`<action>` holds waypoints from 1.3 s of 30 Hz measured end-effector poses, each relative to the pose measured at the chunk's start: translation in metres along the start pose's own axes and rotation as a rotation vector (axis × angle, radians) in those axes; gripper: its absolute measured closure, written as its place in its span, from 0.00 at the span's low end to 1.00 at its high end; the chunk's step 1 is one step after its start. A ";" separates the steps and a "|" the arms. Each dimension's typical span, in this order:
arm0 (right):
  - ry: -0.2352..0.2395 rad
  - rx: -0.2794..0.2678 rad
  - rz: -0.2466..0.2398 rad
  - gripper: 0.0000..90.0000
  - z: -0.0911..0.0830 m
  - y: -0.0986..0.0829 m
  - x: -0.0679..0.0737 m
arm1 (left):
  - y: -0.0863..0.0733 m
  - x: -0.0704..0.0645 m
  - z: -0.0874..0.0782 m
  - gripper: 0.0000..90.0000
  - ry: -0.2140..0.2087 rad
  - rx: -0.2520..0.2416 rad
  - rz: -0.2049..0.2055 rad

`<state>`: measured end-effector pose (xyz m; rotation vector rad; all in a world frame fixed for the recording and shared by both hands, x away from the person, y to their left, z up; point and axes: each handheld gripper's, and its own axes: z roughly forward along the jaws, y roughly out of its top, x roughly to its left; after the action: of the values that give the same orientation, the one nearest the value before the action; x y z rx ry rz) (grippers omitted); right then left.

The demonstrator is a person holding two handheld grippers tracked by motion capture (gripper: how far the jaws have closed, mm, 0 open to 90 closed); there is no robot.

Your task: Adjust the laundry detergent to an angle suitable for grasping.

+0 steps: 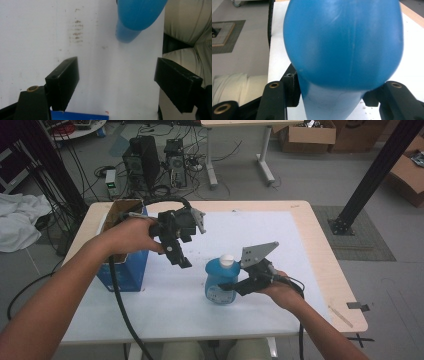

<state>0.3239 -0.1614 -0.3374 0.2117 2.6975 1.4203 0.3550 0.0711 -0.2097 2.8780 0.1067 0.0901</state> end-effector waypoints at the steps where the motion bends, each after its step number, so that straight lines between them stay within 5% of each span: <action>1: 0.005 -0.001 -0.003 0.50 -0.002 0.001 -0.001 | 0.000 0.000 0.000 0.23 -0.002 0.003 0.000; 15: 0.127 0.020 -0.090 0.50 -0.016 0.004 -0.018 | -0.002 0.003 0.002 0.23 0.000 0.007 -0.016; 29: 0.152 0.000 -0.133 0.50 -0.009 0.004 -0.041 | -0.001 0.006 0.005 0.23 -0.006 0.012 -0.018; 39: 0.156 0.042 -0.173 0.50 0.009 0.002 -0.050 | -0.004 0.007 0.007 0.23 -0.010 0.019 -0.025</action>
<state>0.3749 -0.1614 -0.3407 -0.1321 2.7884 1.3855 0.3627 0.0735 -0.2172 2.8951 0.1425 0.0703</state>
